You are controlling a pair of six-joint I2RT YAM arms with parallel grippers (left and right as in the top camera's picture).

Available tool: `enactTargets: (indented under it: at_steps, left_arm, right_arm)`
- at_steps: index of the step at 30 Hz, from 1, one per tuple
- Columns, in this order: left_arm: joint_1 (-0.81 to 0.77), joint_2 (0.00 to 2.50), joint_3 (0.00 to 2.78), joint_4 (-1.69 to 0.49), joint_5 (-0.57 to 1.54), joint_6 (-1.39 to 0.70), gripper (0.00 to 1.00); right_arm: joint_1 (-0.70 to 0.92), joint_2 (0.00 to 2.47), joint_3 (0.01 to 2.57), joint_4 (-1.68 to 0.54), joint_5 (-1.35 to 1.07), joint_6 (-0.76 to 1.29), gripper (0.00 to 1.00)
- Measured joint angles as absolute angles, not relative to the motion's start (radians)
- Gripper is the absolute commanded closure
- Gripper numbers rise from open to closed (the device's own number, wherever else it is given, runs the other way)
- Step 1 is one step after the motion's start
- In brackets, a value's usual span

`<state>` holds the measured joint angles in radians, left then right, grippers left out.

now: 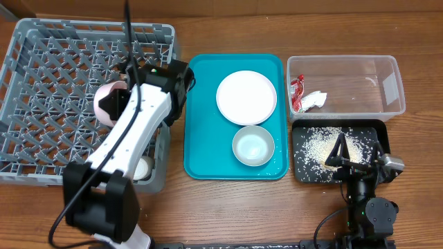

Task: Sort waste into correct bins and load items into the dishwasher
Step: 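Carry the pink bowl into the dish rack and release it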

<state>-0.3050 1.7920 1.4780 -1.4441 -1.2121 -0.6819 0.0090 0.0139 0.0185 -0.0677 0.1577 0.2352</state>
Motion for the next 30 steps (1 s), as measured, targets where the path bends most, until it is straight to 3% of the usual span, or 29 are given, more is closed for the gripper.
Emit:
enactTargets:
  at_steps: [2,6,10,22,27,30]
  left_arm:
    - [-0.305,1.832,1.478,-1.432,-1.232,-0.682,0.78]
    - [-0.305,1.906,1.478,-1.412,-1.259,-0.683,0.91]
    - [-0.305,1.967,1.478,-1.409,-1.282,-0.682,0.96]
    - [-0.408,1.979,1.478,-1.417,-1.253,-0.682,0.95]
    - [-0.382,1.903,1.478,-1.417,-1.196,-0.739,0.81]
    - [-0.36,1.818,1.478,-1.404,-1.106,-0.797,0.59]
  right_arm:
    - [0.009,0.014,0.019,-0.068,0.157,0.234,0.0]
    - [0.009,0.014,0.019,-0.068,0.157,0.234,0.0]
    - [0.009,0.014,0.019,-0.068,0.158,0.234,0.0]
    - [0.009,0.014,0.019,-0.068,0.157,0.234,0.0]
    - [0.009,0.014,0.019,-0.068,0.158,0.235,0.0]
    - [0.009,0.014,0.019,-0.068,0.157,0.235,0.0]
